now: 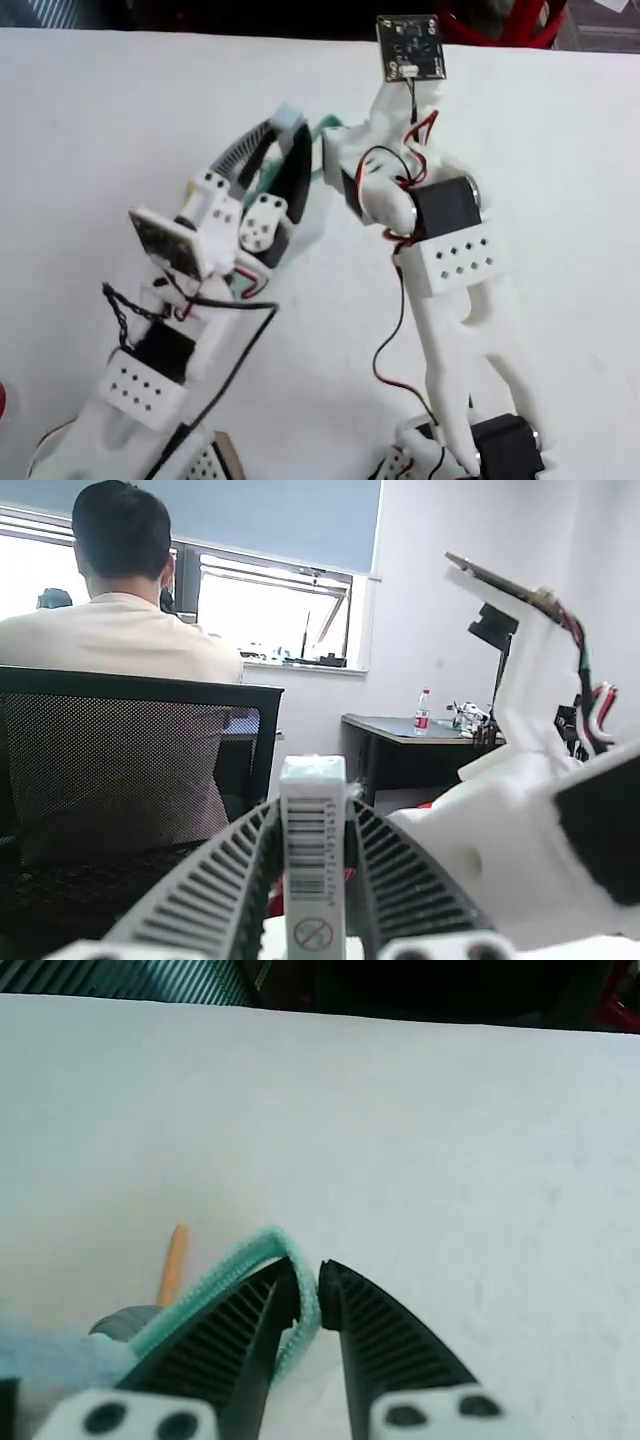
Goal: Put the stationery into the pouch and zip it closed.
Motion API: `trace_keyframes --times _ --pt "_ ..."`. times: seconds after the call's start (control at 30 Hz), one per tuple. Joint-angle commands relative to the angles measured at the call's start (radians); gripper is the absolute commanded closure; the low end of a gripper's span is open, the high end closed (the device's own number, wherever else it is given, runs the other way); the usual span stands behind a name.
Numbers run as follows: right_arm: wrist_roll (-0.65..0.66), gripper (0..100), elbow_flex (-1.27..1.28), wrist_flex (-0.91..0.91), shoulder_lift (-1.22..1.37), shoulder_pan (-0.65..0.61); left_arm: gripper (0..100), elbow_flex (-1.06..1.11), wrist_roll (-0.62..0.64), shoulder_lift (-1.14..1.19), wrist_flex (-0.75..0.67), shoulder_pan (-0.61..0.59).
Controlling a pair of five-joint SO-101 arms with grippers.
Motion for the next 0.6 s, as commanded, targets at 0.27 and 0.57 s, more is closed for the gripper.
trace_keyframes --times 0.27,0.57 --pt "0.012 98.1 0.018 -0.012 0.007 0.022 90 -0.101 0.094 0.148 0.121 -0.004" --pt "0.012 98.1 0.017 -0.015 0.015 0.038 82 -0.230 0.094 0.200 0.374 -0.008"
